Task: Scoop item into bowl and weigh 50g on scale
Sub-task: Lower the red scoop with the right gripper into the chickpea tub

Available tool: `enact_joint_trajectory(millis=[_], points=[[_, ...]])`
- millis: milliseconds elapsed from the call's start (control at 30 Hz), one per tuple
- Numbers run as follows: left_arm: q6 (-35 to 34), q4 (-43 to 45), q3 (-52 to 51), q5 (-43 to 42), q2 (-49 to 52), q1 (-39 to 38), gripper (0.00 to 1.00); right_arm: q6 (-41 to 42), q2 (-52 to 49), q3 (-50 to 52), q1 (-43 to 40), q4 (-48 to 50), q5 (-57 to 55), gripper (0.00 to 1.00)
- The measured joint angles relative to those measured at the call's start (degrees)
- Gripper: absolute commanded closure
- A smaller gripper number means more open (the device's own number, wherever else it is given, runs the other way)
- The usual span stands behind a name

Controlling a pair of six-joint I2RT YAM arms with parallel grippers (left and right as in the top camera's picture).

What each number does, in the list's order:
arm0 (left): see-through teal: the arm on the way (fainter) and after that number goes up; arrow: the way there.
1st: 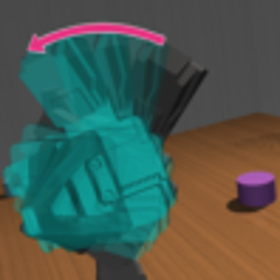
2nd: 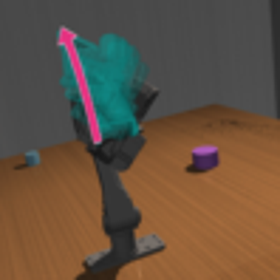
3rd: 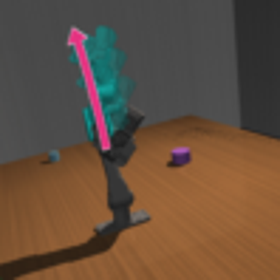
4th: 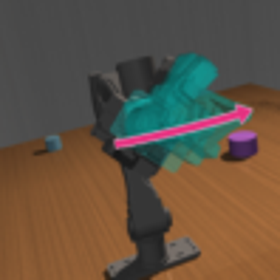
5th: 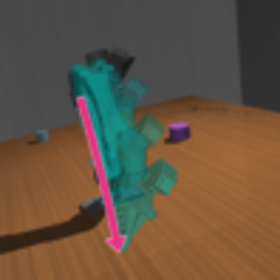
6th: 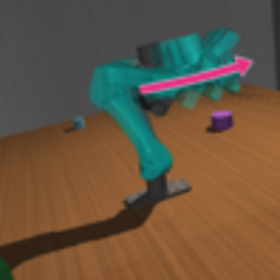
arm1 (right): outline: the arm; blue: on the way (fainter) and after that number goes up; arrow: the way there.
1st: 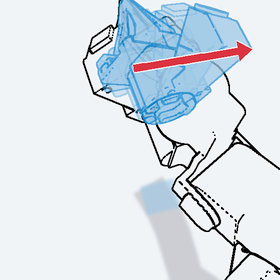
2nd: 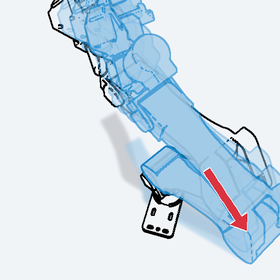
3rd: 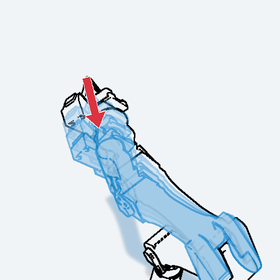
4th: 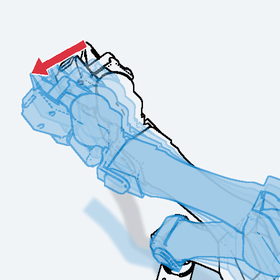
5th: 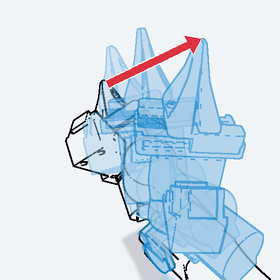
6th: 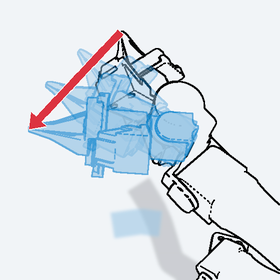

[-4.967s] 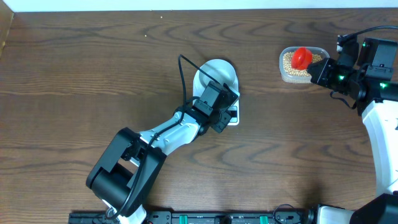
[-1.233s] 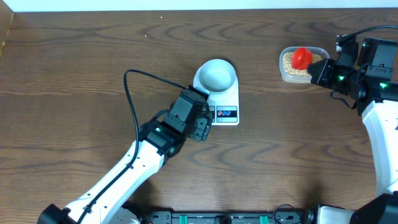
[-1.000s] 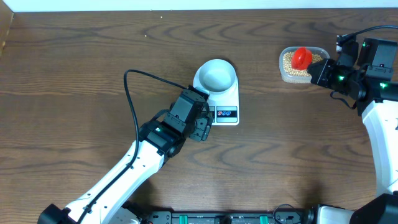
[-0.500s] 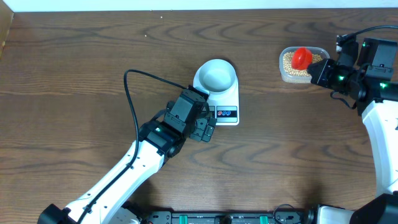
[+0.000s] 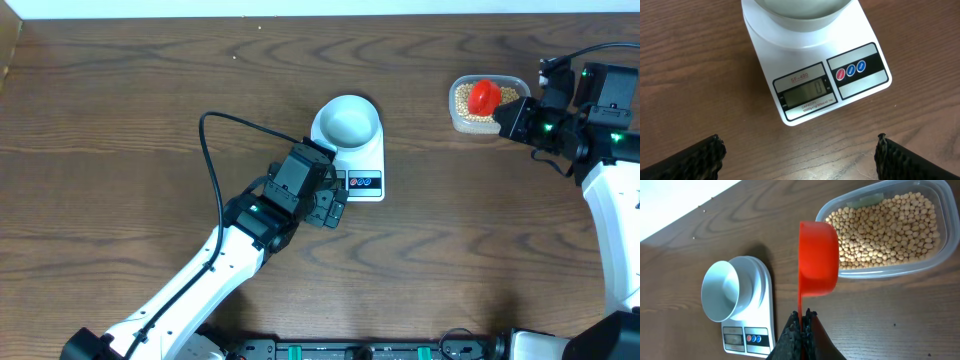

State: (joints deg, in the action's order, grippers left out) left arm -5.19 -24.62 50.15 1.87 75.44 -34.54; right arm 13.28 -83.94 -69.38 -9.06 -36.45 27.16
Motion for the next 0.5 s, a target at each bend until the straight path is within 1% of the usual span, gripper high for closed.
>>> enact_joint_trajectory(millis=[167, 267, 500], points=[[0.0, 0.0, 0.0, 0.0, 0.0, 0.0, 0.02, -0.15, 0.0, 0.0, 0.0, -1.53, -0.15, 0.99], [0.0, 0.0, 0.0, 0.0, 0.0, 0.0, 0.02, -0.11, -0.02, -0.79, 0.0, -4.04, -1.66, 0.99], [0.0, 0.02, 0.0, 0.0, 0.0, 0.0, 0.02, -0.17, -0.04, -8.92, 0.0, -10.97, -10.23, 0.99]])
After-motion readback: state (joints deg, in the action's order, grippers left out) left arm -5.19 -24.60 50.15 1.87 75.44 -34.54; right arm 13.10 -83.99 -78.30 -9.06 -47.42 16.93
